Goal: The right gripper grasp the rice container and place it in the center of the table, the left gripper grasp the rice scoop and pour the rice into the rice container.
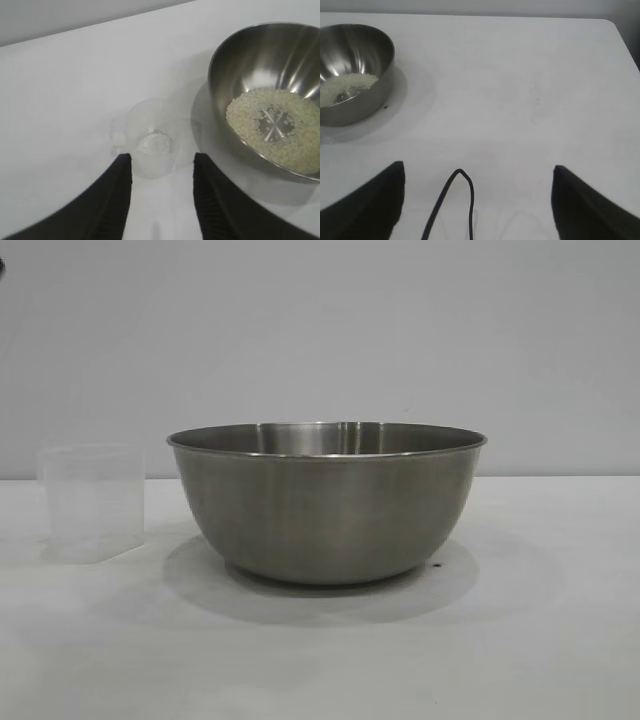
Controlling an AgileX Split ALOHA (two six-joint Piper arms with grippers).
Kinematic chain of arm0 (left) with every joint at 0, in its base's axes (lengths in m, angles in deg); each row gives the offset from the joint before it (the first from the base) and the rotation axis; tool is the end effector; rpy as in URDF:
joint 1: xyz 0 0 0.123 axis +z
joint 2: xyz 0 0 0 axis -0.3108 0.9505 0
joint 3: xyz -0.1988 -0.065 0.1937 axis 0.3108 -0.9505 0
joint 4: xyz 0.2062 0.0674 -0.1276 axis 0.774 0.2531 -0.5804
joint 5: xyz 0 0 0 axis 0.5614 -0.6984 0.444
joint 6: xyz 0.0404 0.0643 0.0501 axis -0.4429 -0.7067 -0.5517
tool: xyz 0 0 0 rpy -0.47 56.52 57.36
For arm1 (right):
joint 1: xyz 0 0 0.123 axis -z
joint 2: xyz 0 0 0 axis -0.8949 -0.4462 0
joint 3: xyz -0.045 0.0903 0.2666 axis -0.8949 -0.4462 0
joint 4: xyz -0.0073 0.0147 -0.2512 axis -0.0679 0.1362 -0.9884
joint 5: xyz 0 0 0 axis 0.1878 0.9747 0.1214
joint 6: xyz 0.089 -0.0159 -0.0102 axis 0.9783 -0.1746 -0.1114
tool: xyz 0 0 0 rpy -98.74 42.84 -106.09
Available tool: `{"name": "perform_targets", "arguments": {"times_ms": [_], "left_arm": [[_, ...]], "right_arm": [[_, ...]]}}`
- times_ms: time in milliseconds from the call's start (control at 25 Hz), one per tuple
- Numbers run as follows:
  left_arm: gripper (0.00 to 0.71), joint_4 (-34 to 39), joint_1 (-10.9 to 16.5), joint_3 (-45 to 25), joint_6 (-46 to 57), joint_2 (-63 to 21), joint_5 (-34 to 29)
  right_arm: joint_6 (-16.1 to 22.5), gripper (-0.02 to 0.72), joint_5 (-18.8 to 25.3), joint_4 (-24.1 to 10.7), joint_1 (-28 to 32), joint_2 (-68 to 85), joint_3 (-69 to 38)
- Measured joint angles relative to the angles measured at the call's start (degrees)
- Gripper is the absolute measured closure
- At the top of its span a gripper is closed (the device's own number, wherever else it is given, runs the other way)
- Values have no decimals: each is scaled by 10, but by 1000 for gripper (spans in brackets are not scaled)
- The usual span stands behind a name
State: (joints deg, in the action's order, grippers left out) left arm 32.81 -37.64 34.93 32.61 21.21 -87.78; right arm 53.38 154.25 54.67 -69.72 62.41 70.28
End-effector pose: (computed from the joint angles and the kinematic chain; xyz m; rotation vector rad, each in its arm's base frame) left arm 0.1827 -0.0649 0.2595 0.3423 2.0943 -0.2138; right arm -0.0099 0.0015 0.2678 -0.1266 2.1171 0.0967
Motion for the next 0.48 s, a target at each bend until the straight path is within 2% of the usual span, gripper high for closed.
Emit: {"name": "perform_targets", "arguments": {"times_ms": [240, 280, 360, 400, 480], "left_arm": [[478, -7, 0, 45, -6, -120, -162], [417, -14, 0, 45, -6, -138, -185], [422, -28, 0, 47, -6, -181, -229], [368, -34, 0, 47, -6, -199, -253], [368, -39, 0, 47, -6, -243, -301]], "right_arm": [[0, 144, 0, 0, 0, 0, 0], [0, 144, 0, 0, 0, 0, 0], [0, 144, 0, 0, 0, 0, 0], [0, 144, 0, 0, 0, 0, 0], [0, 144, 0, 0, 0, 0, 0]]}}
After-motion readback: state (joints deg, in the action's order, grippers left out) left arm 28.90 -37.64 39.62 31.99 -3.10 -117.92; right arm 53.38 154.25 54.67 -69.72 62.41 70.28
